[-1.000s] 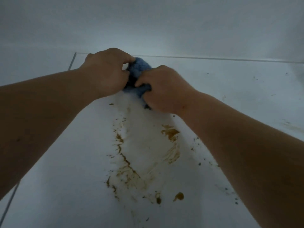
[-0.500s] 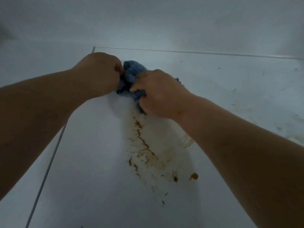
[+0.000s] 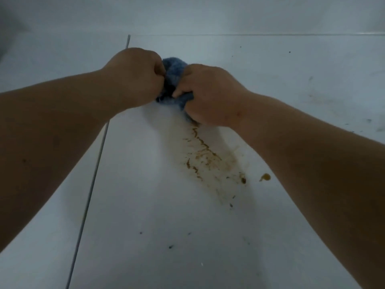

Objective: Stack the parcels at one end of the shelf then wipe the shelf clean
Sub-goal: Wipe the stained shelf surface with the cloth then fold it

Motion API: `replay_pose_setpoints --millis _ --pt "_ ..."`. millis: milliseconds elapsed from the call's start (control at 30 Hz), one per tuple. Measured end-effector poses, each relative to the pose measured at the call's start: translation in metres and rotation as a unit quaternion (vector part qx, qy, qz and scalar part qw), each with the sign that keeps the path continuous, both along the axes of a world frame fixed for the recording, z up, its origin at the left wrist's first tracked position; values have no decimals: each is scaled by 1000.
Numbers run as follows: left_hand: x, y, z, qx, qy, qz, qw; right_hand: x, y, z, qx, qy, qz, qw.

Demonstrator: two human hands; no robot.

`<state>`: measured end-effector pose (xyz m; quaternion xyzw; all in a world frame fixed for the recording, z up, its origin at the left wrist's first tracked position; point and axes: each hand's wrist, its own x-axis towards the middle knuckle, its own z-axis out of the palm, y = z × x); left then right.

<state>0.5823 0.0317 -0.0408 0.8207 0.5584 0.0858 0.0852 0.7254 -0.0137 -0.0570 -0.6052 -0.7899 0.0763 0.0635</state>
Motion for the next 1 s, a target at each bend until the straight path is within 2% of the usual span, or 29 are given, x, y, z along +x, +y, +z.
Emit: replay_pose_setpoints --millis 67,133,267,333,433,533,633,733,800,933,1000 --pt "-3 -5 -1 2 -3 -7 1000 16 -8 8 -3 -16 -19 1000" --pt "-7 -10 0 -6 -8 -7 1000 32 -8 13 -15 -43 -79 996" --pt "-11 -14 0 -20 -18 -4 1000 30 -3 10 -18 -37 -190 981" --pt "-11 -15 0 -17 -15 -5 1000 9 -4 5 1 -33 -173 984" --pt "-7 -16 0 -9 17 -31 999 -24 -16 -3 23 -20 -95 995" --pt "-5 -13 -1 7 22 -32 999 -23 -31 -2 11 -12 -42 999" --pt "-7 -12 -3 2 7 -31 999 1 -31 6 -6 -23 -57 998" --pt "-8 -10 -3 -17 -23 -26 999 26 -22 10 10 -14 -160 987" --pt "-7 -7 -4 -21 -38 -18 999 26 -17 13 7 -7 -180 984" --pt "-5 -8 -5 -10 -49 -14 999 -8 -14 10 -4 23 -122 992" --pt "-7 -10 -5 -7 -46 -14 999 -24 -19 2 5 8 -67 998"
